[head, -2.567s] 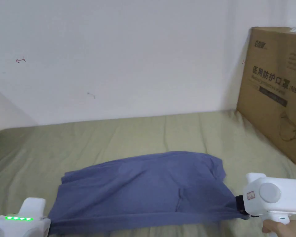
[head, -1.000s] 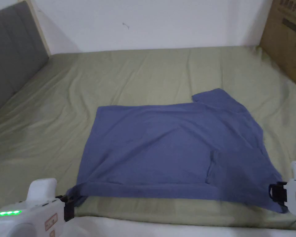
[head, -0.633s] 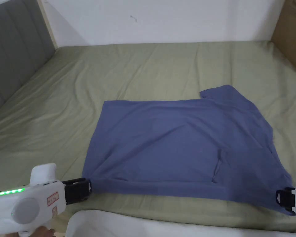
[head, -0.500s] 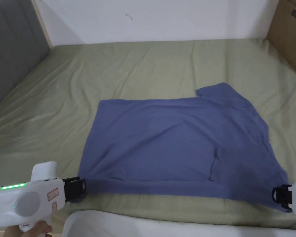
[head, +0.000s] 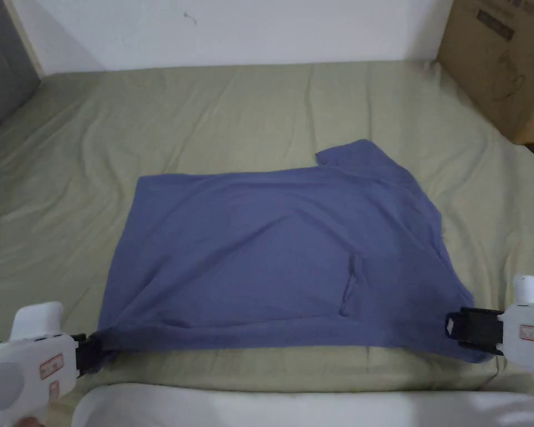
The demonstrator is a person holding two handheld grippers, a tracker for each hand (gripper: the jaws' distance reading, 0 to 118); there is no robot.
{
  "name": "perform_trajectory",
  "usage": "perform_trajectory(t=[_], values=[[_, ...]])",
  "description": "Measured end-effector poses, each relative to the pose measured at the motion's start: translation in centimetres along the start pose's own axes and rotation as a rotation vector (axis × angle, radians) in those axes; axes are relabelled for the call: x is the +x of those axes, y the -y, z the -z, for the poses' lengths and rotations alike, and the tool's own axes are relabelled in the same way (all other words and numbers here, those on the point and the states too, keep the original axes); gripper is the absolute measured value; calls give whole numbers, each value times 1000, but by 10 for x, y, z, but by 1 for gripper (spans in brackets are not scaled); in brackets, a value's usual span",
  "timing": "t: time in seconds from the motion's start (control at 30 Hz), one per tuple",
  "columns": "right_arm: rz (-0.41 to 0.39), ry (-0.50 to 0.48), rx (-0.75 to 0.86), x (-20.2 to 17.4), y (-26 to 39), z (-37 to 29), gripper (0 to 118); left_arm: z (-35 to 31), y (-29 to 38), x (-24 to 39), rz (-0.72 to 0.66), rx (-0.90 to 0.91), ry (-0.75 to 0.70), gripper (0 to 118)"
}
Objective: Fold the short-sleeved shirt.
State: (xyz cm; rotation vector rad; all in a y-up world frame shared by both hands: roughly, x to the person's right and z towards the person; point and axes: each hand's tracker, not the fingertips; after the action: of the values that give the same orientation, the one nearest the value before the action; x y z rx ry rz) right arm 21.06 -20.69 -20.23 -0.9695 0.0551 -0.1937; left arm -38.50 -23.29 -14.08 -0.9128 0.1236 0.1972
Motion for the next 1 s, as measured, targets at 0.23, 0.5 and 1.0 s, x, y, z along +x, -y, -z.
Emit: perform_trajectory(t=[0.23, 0.5, 1.0], values=[[-106, 73, -166, -5, 1, 24, 1, -2, 3, 3, 10, 0, -7, 2], [-65, 12, -86, -5, -25, -5, 1, -19, -9, 3, 23, 16, -6, 2], [-28, 62, 8, -23, -150, 34, 1, 29, -130, 23, 186, 25, -70, 2]])
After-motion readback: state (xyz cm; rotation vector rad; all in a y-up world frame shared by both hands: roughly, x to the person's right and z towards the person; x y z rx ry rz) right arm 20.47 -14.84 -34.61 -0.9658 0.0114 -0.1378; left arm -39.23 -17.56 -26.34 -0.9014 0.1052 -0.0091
